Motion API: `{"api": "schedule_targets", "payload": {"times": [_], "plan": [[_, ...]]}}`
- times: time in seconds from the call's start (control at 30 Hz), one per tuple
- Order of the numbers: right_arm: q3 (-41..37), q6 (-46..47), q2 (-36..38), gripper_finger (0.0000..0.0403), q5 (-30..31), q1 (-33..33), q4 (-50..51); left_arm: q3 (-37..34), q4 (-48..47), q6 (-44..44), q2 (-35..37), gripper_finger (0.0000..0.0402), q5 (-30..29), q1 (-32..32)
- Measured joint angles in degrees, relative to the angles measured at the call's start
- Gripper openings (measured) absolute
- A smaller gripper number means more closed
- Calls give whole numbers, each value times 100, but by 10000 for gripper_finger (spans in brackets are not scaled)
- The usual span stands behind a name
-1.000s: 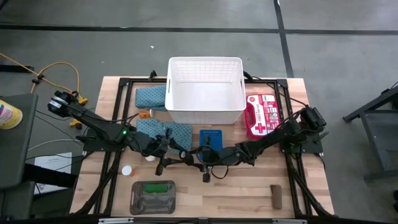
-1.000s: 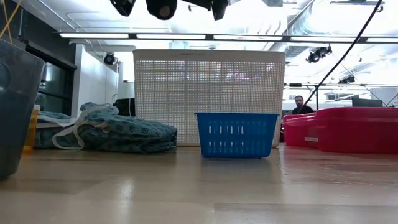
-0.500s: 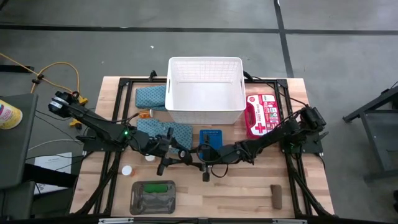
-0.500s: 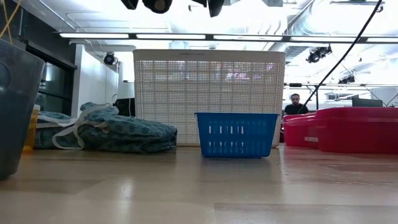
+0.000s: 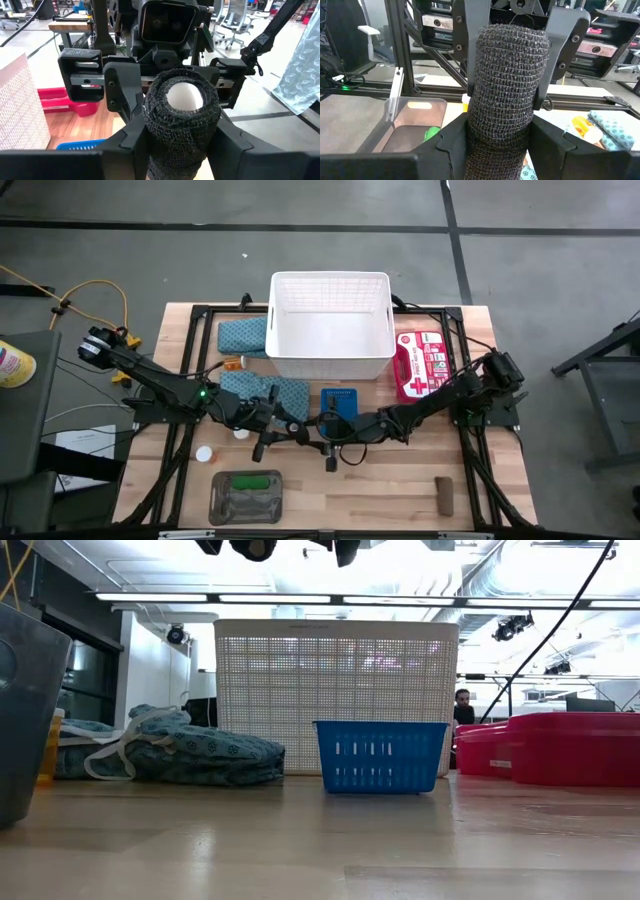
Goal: Pick & place medical supplies in basket/bin
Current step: Put the black bandage into the transparent black bin
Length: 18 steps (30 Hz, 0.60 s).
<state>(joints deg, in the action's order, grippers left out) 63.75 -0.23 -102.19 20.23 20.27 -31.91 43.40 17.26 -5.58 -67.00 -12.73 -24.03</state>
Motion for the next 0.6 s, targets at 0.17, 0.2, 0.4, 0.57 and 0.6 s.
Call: {"api": "schedule_targets", "payload": {"times": [0.17,0.2,0.4,0.57,0.6], "plan": [[-2,20,0,162,8,-2,1,0,-4,0,0,141,2,0],[-2,20,0,162,9,-2,1,0,-6,2,0,141,2,0],[-2,40,0,174,41,-2,1,9,-13,7,0,141,5,0],[-2,85,0,210,71,-3,6,9,-11,22,0,140,20,-2],[-2,83,0,217,75,-4,6,9,-11,22,0,140,22,-2]]}}
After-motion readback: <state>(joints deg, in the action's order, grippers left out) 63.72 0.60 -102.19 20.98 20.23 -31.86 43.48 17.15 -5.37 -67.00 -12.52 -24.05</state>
